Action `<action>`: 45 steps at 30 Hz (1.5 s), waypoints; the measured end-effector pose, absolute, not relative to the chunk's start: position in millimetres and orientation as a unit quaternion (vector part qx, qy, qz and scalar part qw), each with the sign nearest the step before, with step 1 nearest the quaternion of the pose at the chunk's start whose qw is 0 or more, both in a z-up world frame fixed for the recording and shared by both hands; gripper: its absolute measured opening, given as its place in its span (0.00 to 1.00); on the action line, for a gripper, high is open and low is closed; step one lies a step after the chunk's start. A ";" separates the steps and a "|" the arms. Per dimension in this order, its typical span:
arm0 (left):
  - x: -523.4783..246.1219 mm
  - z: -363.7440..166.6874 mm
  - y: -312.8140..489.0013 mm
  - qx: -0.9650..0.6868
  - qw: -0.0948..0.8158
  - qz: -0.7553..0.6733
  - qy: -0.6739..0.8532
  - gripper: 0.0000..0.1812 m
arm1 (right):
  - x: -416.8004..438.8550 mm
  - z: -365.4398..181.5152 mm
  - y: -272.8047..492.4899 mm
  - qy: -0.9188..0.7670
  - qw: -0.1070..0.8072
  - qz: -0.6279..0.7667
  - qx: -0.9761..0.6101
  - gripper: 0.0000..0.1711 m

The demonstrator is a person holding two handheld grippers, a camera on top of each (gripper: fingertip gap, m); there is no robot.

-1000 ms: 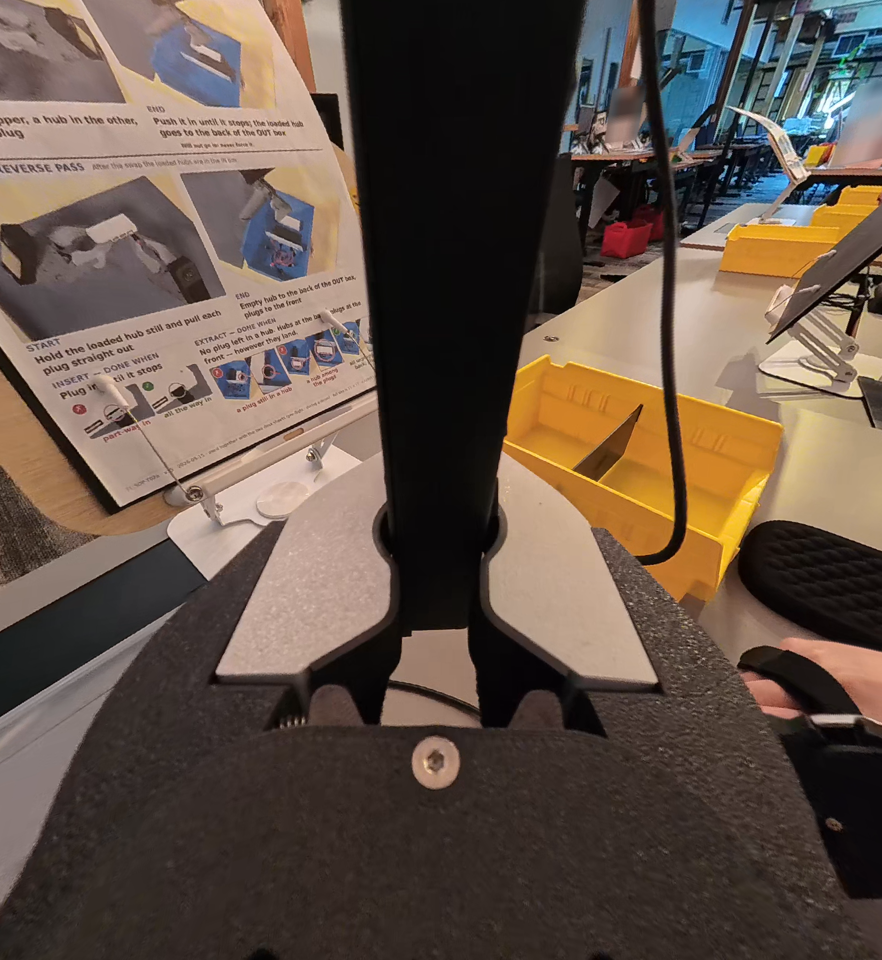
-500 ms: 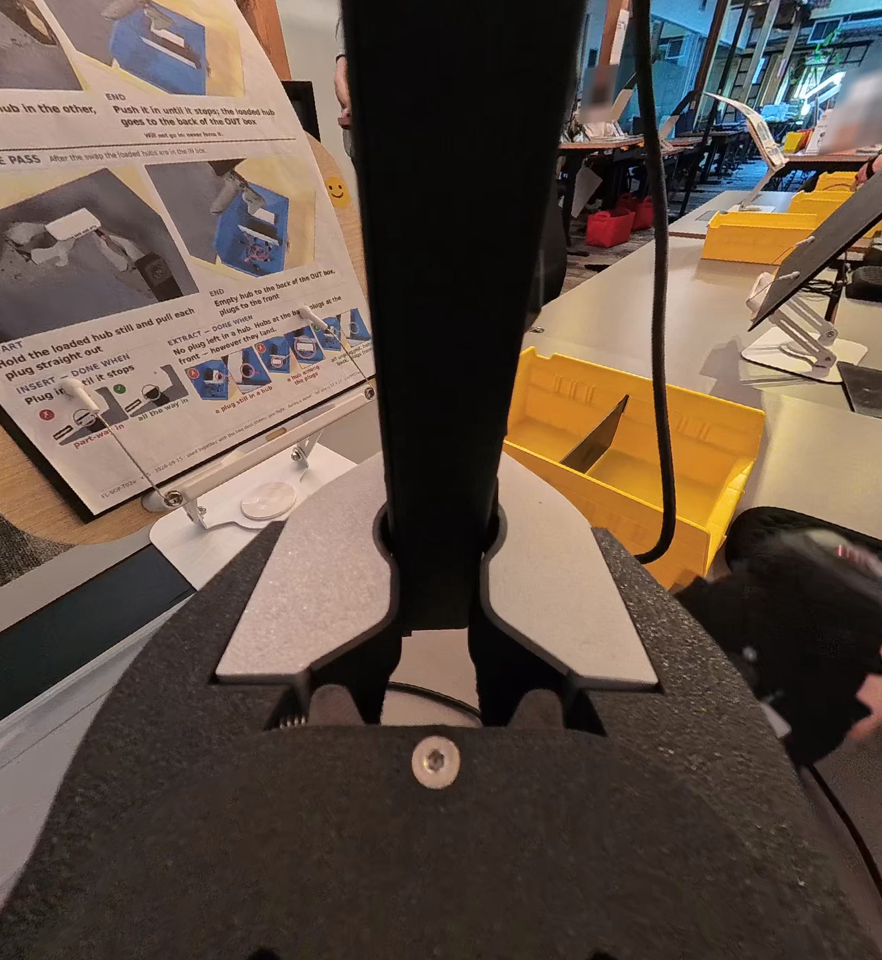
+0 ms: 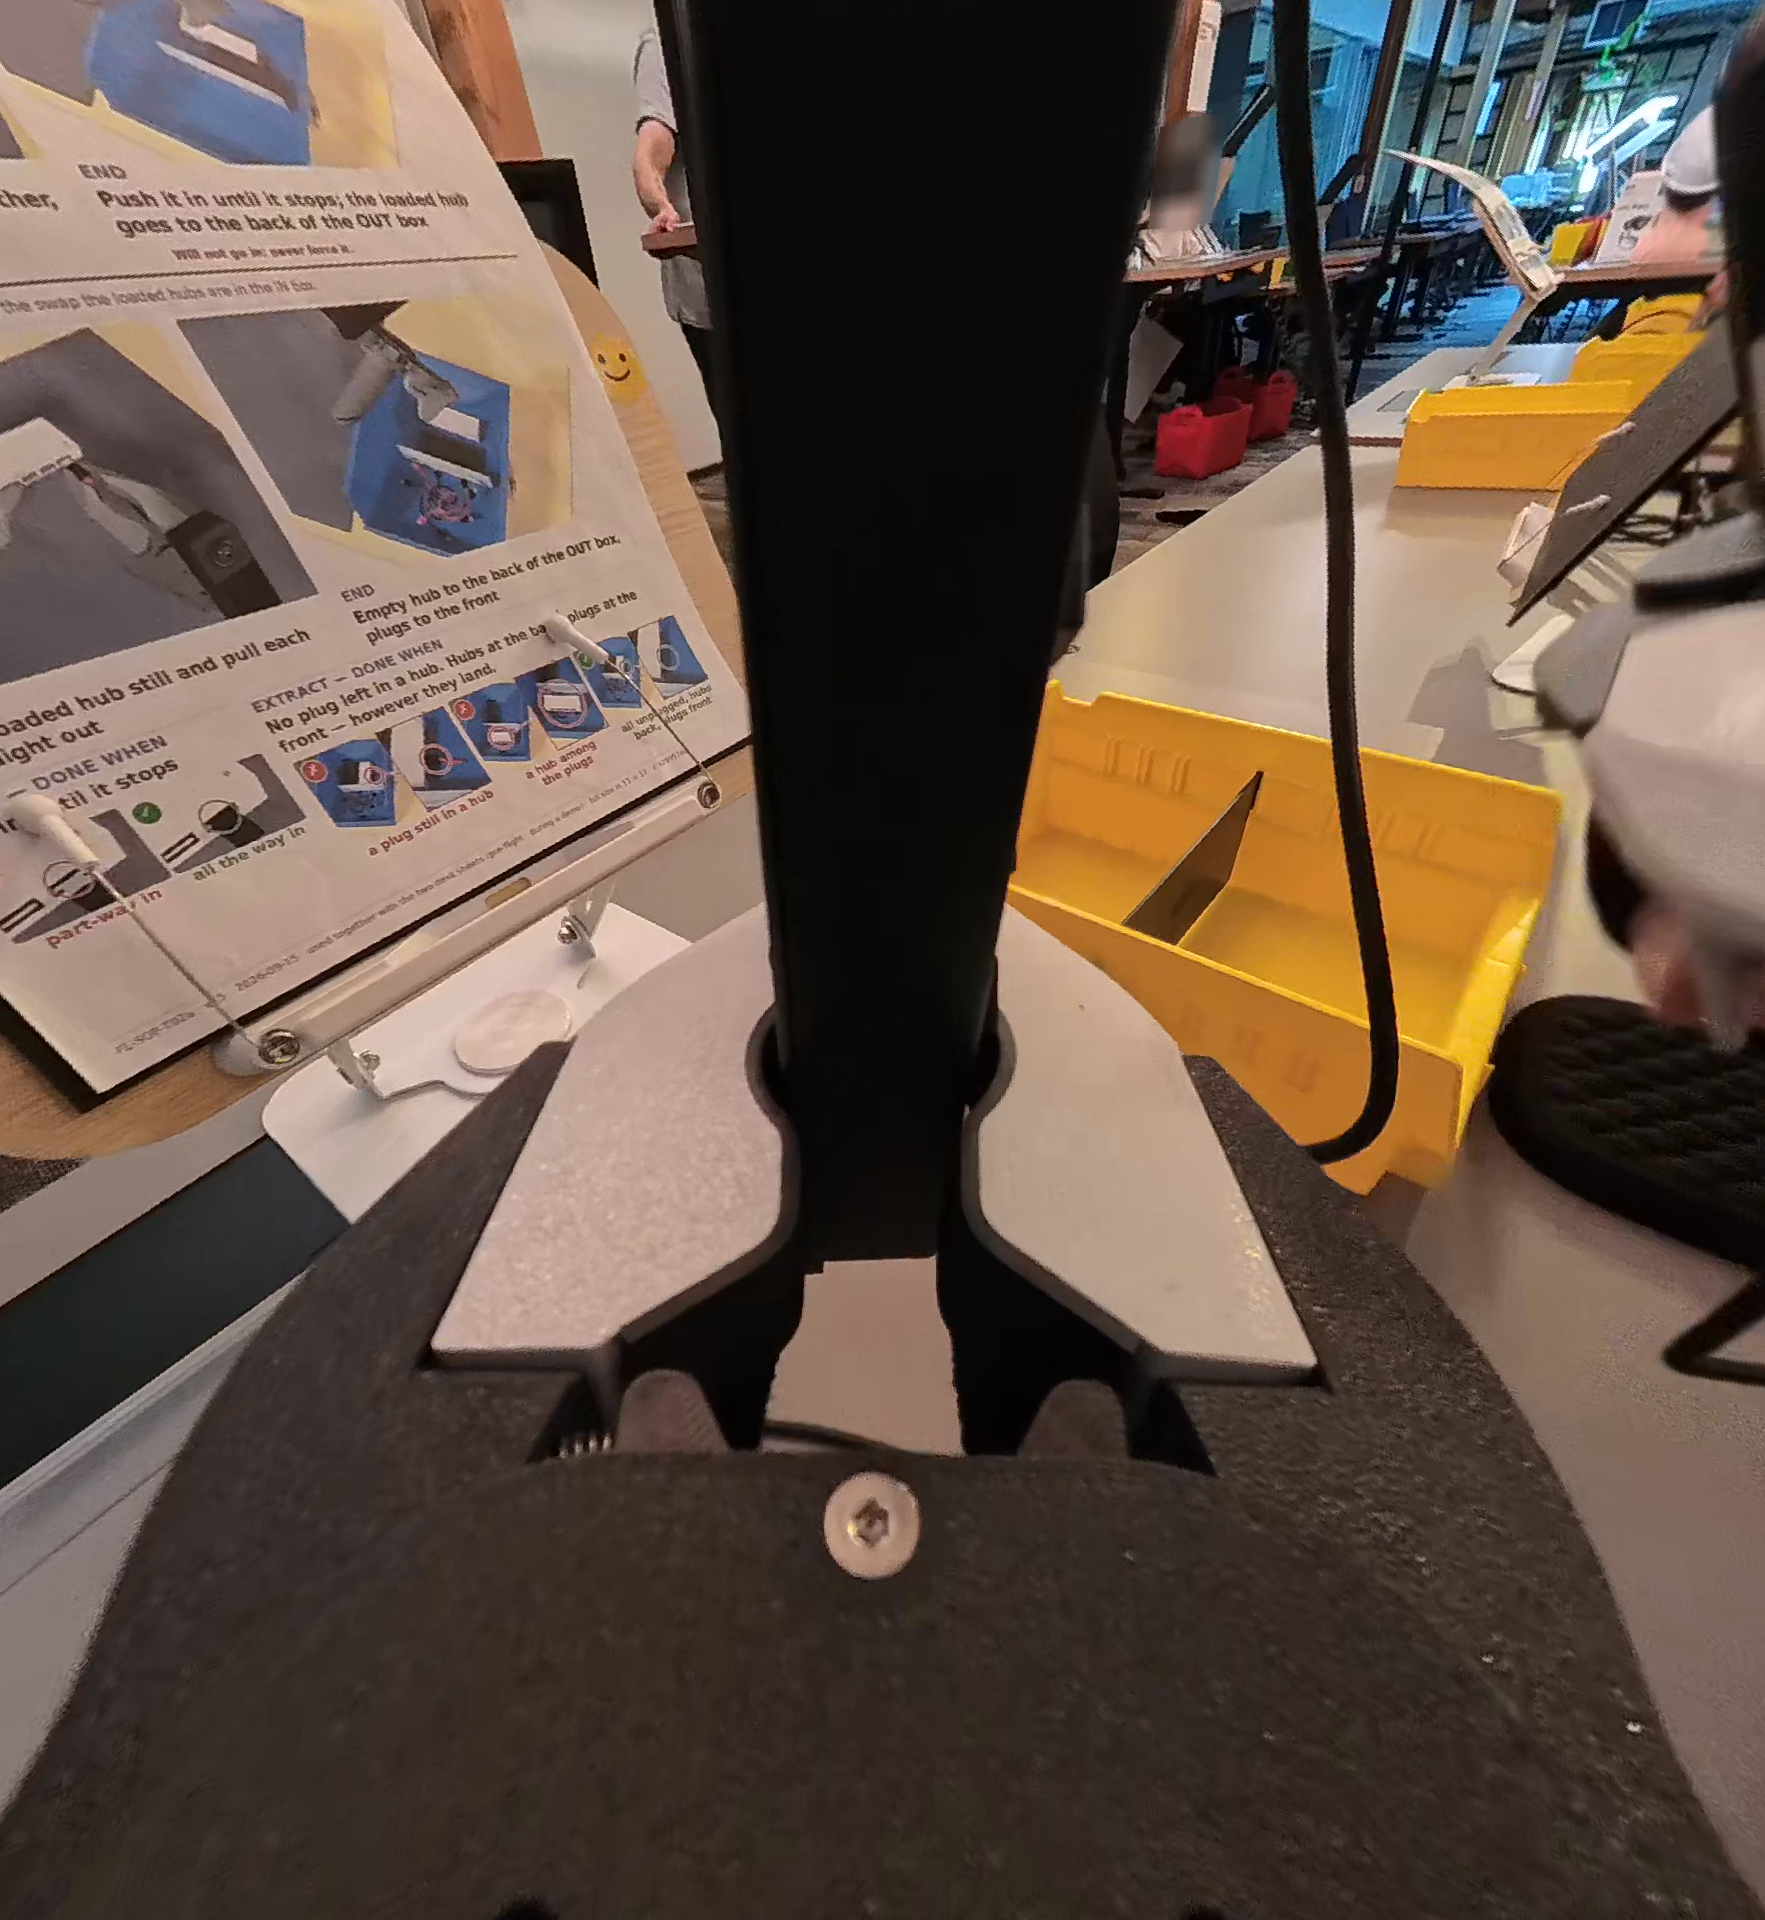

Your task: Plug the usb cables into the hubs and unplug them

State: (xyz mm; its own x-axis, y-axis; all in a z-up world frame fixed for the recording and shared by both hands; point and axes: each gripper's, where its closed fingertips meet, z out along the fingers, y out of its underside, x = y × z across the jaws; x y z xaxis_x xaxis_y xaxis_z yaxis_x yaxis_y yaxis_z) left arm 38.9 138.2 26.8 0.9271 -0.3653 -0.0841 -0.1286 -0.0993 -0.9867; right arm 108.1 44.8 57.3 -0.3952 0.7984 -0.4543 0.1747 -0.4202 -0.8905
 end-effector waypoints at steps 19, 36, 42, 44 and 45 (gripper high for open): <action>56.3 23.4 161.4 -0.713 0.686 -0.005 0.144 0.14 | 105.4 66.9 104.9 -0.401 0.102 0.738 -0.533 0.04; 78.7 16.9 165.2 -0.699 0.689 0.017 0.194 0.14 | 106.9 52.6 117.1 -0.380 0.043 0.750 -0.539 0.04; 85.4 21.9 159.6 -0.680 0.698 0.006 0.224 0.14 | 110.6 56.1 111.2 -0.371 -0.008 0.775 -0.511 0.04; 86.0 24.1 157.5 -0.671 0.705 0.008 0.231 0.14 | 110.8 56.8 109.9 -0.366 -0.022 0.782 -0.503 0.04; 86.3 24.4 157.0 -0.670 0.705 0.004 0.233 0.14 | 110.6 56.9 109.8 -0.364 -0.026 0.785 -0.501 0.04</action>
State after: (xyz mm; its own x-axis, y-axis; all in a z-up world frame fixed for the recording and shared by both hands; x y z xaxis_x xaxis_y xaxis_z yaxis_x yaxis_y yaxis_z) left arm 86.3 157.0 24.4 0.8918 -0.3055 -0.3337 -0.3180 0.1014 -0.9426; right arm 110.6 109.8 56.9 -0.4965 0.3234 -0.8056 0.4052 -0.7344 -0.5445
